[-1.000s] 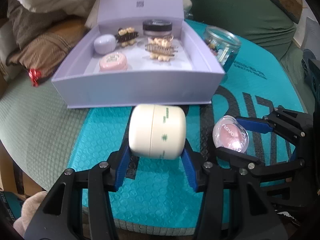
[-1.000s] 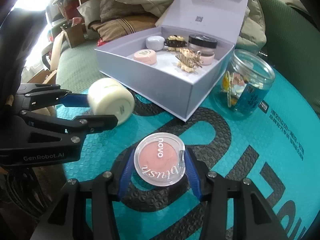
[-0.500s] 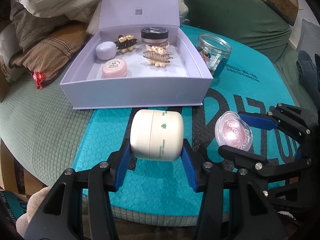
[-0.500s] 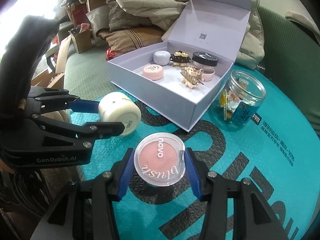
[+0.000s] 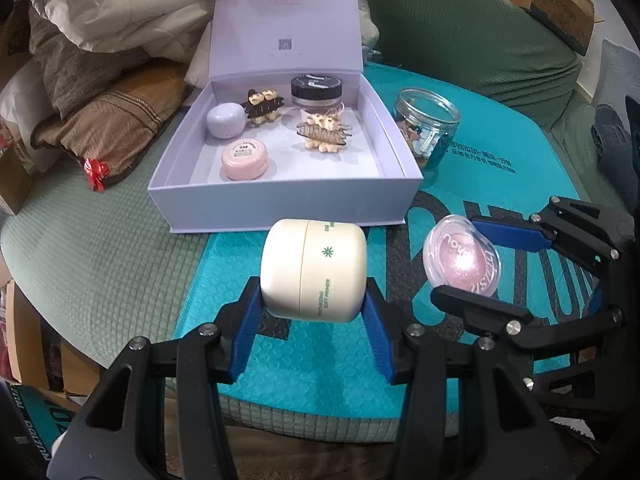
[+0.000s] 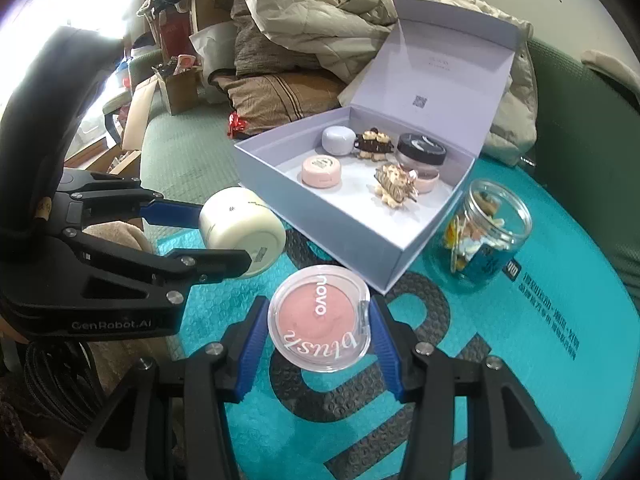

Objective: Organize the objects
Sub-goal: 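Lift the cream jar with the left tool while the right tool lifts the blush compact toward the box, then lower the cream jar with the left tool while the right tool lowers the blush compact into the box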

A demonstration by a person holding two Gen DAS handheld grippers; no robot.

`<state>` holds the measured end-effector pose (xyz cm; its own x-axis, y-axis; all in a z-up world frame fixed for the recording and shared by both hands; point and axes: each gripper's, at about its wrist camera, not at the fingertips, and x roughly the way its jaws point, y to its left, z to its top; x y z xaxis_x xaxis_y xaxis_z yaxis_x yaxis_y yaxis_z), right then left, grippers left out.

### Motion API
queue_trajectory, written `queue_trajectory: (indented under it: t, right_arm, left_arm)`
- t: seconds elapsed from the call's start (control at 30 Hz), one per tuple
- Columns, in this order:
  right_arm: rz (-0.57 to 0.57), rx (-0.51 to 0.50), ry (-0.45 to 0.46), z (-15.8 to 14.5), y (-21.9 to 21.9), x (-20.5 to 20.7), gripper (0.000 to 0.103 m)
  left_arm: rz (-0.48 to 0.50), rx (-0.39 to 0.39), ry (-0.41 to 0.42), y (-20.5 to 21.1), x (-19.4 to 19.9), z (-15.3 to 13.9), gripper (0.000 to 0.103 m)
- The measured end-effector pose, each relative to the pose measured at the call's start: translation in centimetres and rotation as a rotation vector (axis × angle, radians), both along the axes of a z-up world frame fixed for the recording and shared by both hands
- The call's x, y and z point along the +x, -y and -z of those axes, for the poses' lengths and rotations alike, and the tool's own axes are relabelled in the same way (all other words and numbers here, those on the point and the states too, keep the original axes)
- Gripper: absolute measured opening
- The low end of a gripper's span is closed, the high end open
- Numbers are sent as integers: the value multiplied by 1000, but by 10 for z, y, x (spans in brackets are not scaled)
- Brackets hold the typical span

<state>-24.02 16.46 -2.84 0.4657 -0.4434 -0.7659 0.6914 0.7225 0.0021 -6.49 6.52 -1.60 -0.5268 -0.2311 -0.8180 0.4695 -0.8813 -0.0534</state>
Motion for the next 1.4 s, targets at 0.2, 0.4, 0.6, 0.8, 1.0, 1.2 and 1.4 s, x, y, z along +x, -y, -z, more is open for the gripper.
queue_trajectory:
  t: [0.2,0.4,0.6,0.8,1.0,1.2,1.4]
  right_arm:
    - [-22,-11,15,-13,4,4,51]
    - [-47,-32,13,-25,10,12,51]
    - [-58,-30,20,-34,20,18,51]
    - [-69,-29,30,-40,30,22,51]
    - [-78,-27,33,-45,44,29,51]
    - [-84,-20,36,-45,60,36,51]
    - [-90,-17,30,-43,76,43,51]
  left_arm:
    - [-9,-14,-9,5,1,-15,47]
    - [-14,-39,-7,10,0,-27,47]
    - [-19,-53,-12,17,-4,-38,47]
    - [-24,-62,-14,27,-10,-46,47]
    - [-21,-58,-7,37,-18,-47,47]
    - [-15,-59,-3,49,-28,-49,47]
    - [-8,-56,-1,63,-40,-48,47]
